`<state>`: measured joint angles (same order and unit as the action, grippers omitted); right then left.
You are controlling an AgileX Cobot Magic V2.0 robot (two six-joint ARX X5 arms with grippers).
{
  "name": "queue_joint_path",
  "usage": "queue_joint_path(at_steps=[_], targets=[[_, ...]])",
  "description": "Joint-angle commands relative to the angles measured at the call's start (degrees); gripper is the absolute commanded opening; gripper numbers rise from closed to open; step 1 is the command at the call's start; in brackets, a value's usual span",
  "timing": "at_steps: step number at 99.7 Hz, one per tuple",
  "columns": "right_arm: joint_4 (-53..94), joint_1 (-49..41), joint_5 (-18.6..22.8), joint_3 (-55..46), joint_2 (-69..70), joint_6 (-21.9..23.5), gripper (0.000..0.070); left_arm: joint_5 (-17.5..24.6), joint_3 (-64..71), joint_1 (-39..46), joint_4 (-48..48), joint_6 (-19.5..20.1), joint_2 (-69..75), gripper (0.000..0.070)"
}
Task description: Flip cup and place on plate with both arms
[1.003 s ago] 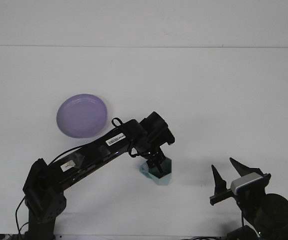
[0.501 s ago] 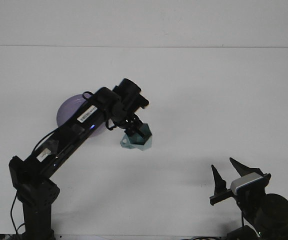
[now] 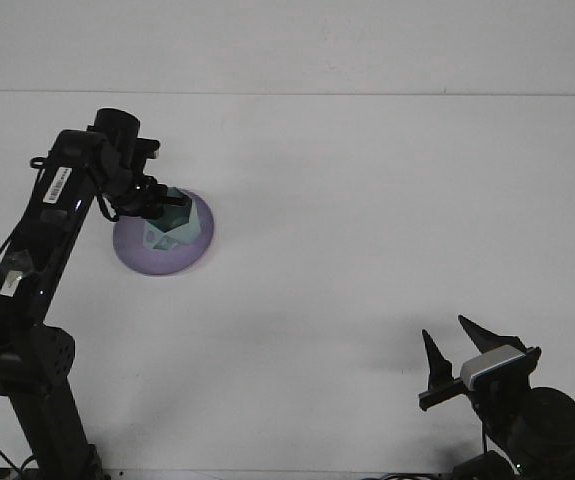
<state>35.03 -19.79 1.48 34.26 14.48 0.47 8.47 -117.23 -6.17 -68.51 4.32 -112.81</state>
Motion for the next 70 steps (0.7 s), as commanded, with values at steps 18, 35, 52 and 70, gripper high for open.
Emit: queue_joint_path(at_steps=[18, 35, 52, 70], targets=[[-0.5, -0.1, 0.0, 0.4, 0.2, 0.9, 0.0415, -2.8, -1.4, 3.1, 1.1, -0.6, -4.7, 0.0012], [-0.4, -0.1, 0.0, 0.4, 0.2, 0.9, 0.0415, -3.0, -1.4, 3.3, 2.0, -0.5, -7.8, 0.0012], [-0.3, -0.1, 0.0, 0.4, 0.2, 0.9, 0.0415, -3.6, -1.4, 3.3, 3.3, -0.5, -9.3, 0.0012], [-0.3, -0.1, 0.0, 0.4, 0.2, 0.9, 0.0415, -3.6, -1.4, 3.3, 3.7, 0.9, -9.3, 0.0321]])
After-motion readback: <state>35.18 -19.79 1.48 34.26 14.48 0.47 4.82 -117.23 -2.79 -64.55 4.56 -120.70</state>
